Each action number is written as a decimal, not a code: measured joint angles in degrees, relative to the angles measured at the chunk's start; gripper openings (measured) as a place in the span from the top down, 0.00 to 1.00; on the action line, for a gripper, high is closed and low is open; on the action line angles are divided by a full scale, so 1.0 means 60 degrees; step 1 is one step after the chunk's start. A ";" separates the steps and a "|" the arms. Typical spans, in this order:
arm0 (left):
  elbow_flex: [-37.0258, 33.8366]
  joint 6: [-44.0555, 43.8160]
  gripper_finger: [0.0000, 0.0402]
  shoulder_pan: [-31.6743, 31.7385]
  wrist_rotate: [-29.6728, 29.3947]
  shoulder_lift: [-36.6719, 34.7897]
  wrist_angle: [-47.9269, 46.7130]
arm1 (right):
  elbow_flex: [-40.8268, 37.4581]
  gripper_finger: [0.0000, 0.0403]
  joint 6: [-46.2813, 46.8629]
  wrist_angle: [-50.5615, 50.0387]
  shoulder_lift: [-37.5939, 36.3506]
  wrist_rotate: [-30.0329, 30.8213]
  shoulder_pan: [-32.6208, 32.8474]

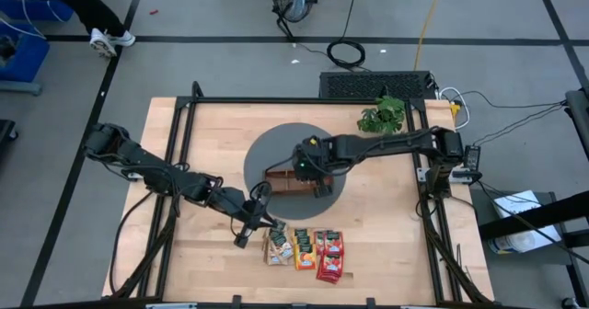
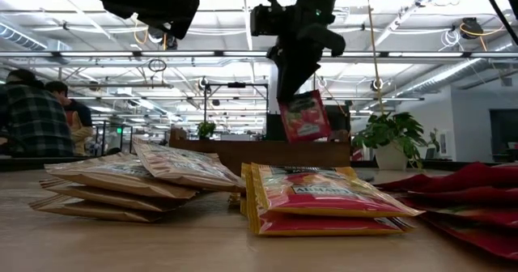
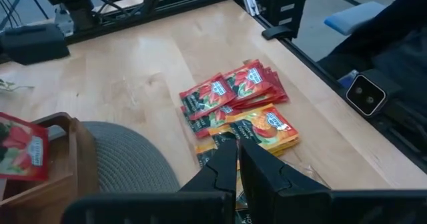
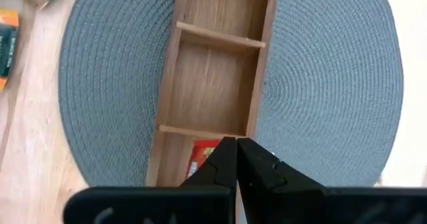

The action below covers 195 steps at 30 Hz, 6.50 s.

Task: Pick & Place Tea
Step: Put the red tea bag into the right slot of the wooden organizer, then put the orange tea bag into the middle slot of the wooden organizer

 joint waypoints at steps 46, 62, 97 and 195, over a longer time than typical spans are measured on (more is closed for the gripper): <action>0.0004 0.0060 0.94 0.0000 -0.0229 0.0007 0.0044 | -0.4315 1.00 -0.1352 0.5192 -0.1366 0.1145 -0.0213; 0.0004 0.0049 0.94 0.0000 -0.0233 0.0007 0.0055 | -0.4315 0.88 -0.0628 0.4959 -0.1437 0.1209 -0.0102; 0.0011 -0.0282 0.94 0.0069 -0.0402 0.0317 0.0343 | -1.1505 1.00 0.2283 0.9891 -0.7573 0.2425 0.5282; 0.4346 -0.5095 0.99 -0.1453 -0.2905 0.6849 -0.0740 | -0.8639 0.69 0.7553 1.4514 -0.0278 -0.2092 0.4260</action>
